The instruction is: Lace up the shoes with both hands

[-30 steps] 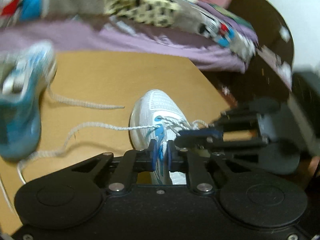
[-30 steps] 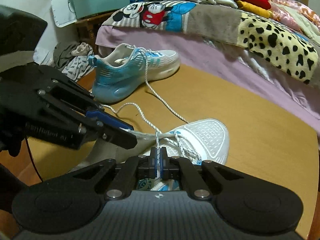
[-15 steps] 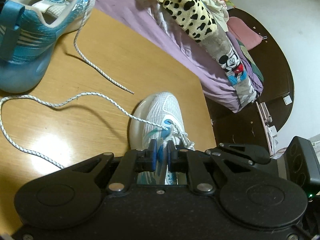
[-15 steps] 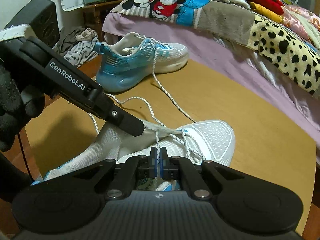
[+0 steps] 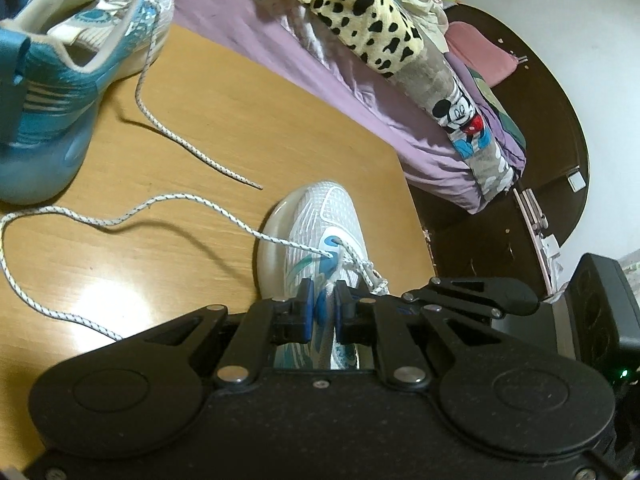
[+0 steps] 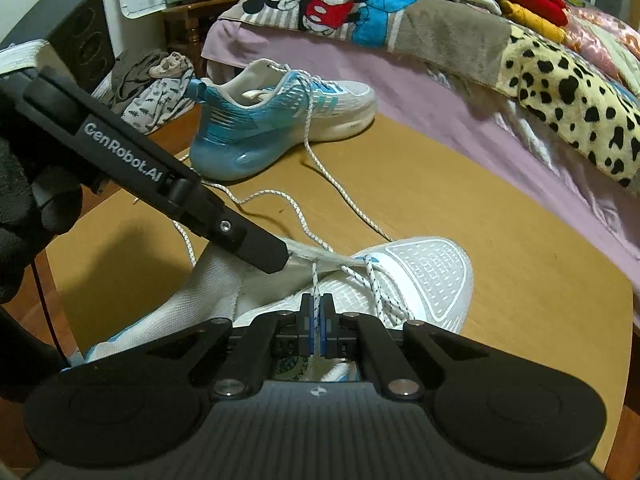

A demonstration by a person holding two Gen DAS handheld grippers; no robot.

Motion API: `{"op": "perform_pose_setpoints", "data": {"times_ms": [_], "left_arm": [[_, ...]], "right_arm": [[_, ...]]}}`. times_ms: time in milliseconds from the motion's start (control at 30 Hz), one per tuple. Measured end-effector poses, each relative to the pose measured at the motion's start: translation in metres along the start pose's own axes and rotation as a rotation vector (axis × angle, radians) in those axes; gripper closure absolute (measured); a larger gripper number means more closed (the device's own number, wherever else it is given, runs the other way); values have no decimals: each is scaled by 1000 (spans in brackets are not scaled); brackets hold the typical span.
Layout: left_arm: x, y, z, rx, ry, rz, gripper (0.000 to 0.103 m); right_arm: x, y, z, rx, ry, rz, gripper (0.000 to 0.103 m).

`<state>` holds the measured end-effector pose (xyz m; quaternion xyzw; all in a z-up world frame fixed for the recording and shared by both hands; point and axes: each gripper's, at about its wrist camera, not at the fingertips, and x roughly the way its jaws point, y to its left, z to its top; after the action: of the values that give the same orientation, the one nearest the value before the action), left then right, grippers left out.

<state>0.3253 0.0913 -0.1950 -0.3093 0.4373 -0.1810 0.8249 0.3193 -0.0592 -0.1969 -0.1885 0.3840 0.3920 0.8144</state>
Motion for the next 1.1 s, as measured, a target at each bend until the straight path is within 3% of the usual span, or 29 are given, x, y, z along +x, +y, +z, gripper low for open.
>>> {"op": "perform_pose_setpoints", "data": {"times_ms": [400, 667, 800, 1100], "left_arm": [[2, -19, -3, 167, 6, 43, 93], [3, -23, -2, 201, 18, 30, 93], [-2, -21, 2, 195, 18, 5, 79], [-7, 3, 12, -26, -61, -38, 79]], "right_arm": [[-1, 2, 1, 1, -5, -1, 99], [-4, 2, 4, -2, -28, -4, 99], [-4, 1, 6, 4, -42, -12, 99], [-3, 0, 5, 26, -54, -16, 98]]}}
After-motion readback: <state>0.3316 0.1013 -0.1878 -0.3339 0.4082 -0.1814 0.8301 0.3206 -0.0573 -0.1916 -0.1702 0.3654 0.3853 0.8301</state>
